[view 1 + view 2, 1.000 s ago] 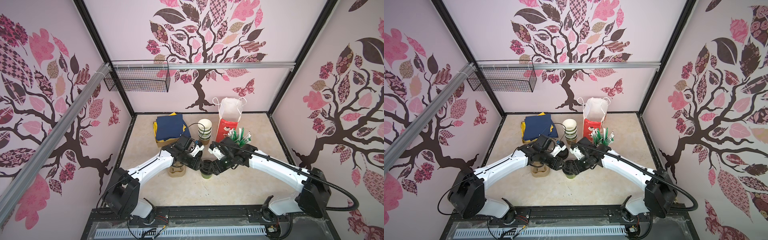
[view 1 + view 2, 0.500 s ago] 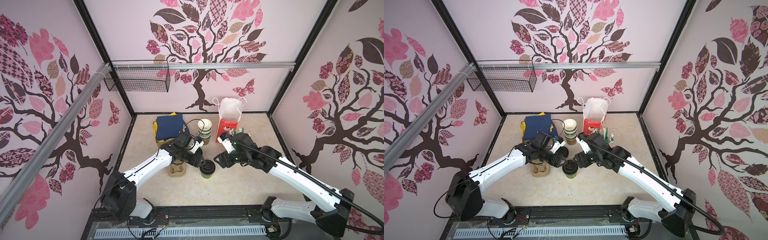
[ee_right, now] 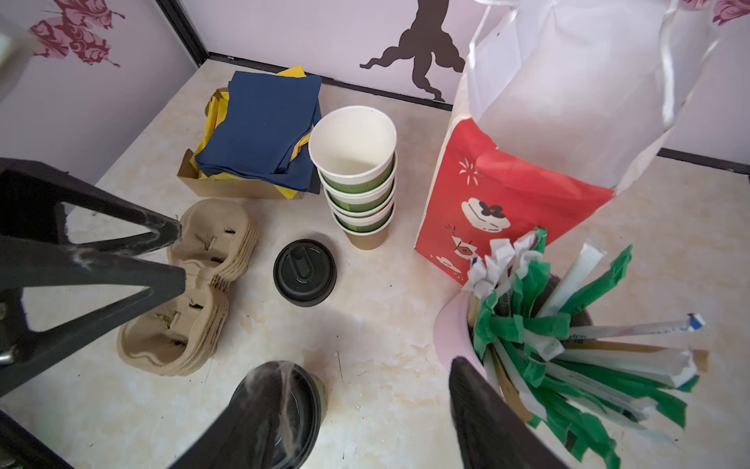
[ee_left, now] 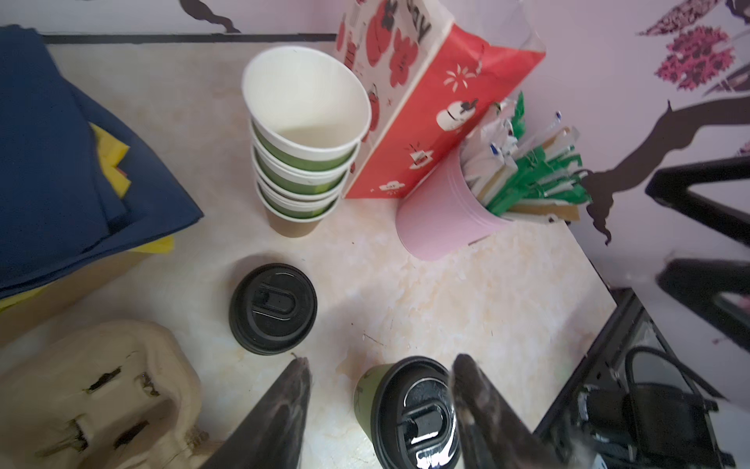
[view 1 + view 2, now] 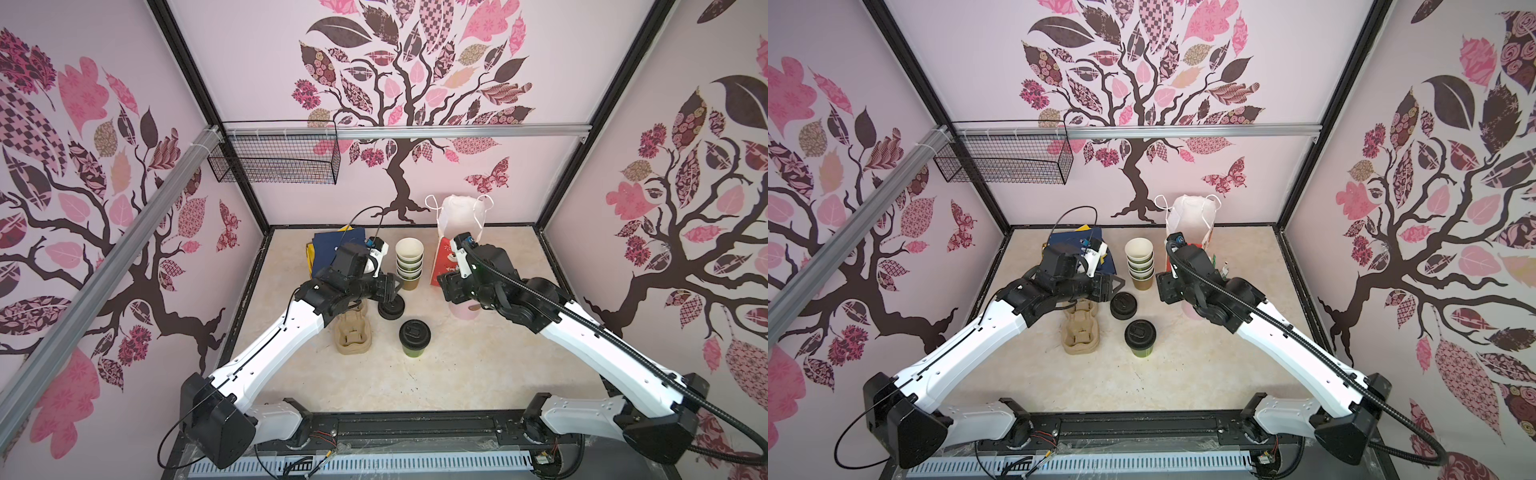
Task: Pack the takeout coffee
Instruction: 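Lift both grippers off the lidded cup and move toward the cup stack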
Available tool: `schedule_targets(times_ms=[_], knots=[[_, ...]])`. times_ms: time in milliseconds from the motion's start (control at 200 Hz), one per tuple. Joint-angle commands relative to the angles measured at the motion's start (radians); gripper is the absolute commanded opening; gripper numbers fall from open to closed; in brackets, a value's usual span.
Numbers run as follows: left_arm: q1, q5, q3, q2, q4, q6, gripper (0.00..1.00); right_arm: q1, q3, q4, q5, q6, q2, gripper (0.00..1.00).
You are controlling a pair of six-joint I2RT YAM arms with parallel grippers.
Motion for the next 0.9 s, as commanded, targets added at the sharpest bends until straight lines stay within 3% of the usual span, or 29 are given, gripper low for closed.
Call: schedule_targets(times_ms=[0,220,405,895], knots=[[0.050,-0.073,0.086,0.046,0.013,-0.101,0.58,-0.003,0.087,-0.055,0.034,0.042,0.080,0.68],[0.098,-0.060,0.266,0.210,-0.039,-0.126,0.57,-0.003,0.176,-0.079,0.026,0.092,0.181,0.68],[0.099,-0.074,0.472,0.403,-0.161,-0.117,0.57,-0.004,0.130,-0.070,0.080,0.107,0.144,0.67],[0.059,-0.255,0.875,0.715,-0.381,0.011,0.48,-0.004,0.032,-0.074,0.153,0.158,0.072,0.66]])
